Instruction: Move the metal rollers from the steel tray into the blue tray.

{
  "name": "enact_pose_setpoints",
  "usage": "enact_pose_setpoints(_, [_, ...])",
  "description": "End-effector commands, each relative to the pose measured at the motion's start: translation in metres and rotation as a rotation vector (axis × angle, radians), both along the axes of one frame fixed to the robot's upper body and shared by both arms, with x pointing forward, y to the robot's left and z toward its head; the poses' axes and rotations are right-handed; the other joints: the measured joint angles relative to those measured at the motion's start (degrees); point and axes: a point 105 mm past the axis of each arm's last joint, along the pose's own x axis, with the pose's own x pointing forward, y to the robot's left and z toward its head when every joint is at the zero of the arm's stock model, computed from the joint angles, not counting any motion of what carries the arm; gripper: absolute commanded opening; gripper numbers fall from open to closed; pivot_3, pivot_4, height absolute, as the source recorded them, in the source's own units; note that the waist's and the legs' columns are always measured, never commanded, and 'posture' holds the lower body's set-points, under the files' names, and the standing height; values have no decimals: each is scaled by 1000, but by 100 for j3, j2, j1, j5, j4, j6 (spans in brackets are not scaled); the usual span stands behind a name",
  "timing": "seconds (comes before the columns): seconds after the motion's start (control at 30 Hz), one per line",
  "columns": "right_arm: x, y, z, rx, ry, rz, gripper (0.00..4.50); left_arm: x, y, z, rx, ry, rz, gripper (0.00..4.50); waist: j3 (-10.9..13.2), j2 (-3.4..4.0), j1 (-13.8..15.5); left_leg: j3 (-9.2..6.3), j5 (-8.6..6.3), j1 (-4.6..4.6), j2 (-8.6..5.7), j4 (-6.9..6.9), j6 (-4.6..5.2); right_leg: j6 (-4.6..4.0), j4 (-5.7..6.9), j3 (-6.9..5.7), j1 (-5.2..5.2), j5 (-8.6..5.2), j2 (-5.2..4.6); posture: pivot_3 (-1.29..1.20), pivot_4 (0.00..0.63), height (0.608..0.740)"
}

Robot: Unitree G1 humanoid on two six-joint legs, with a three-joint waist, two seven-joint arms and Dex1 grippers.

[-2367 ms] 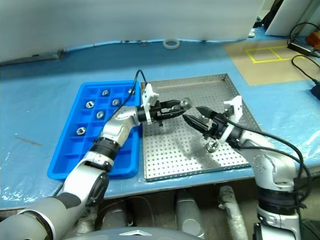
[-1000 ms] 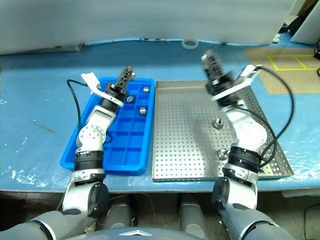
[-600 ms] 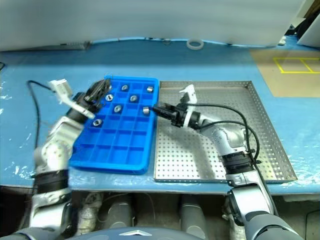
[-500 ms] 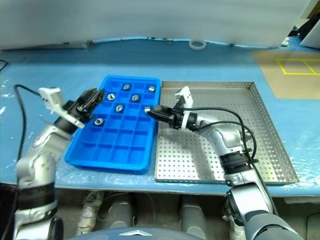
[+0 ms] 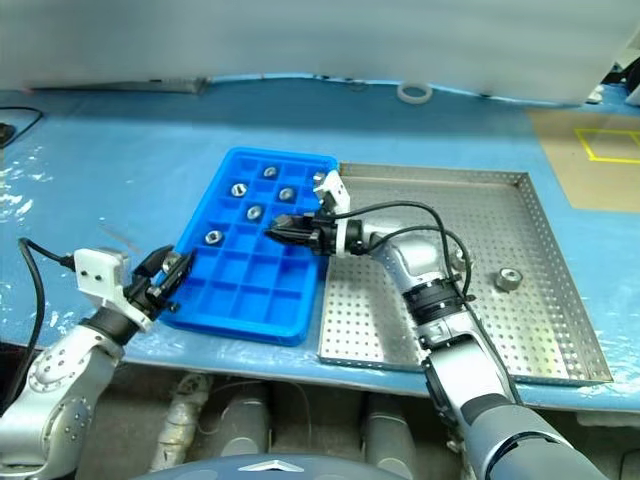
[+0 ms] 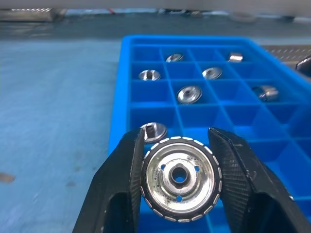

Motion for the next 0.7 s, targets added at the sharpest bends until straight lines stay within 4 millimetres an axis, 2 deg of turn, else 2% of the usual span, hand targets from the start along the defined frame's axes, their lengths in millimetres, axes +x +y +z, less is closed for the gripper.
enact_pose_setpoints(0.03, [0,5,10,14,-52,35,1516,-7,-10,14,7,-68,7,1732,0,0,66,0,0,0,0,0,0,0,0,0,0,0,0,284,150,740])
enact_pose_setpoints(0.33, [5,-2,11,20,-59,1,1516,-6,-7,-6,21,10,23,1732,0,0,104,-2,2,5,2,1,-4,-1,7,1,1,0,2,249,150,740])
enact_pose_setpoints(0.43, [6,-3,12,24,-62,-8,1516,-6,-4,-10,24,26,31,2686,0,0,102,-2,2,5,2,1,-3,-1,7,1,1,1,3,249,150,740])
enact_pose_setpoints(0.57, [3,5,20,62,-60,3,1516,1,1,0,13,-18,20,3969,0,0,92,-1,2,8,3,1,-4,-1,9,1,1,1,4,226,150,740])
enact_pose_setpoints(0.7, [5,27,7,-6,-96,-28,1516,2,-5,13,-17,-71,-73,3969,0,0,67,-1,5,20,2,1,-8,-3,19,7,2,2,5,229,150,740])
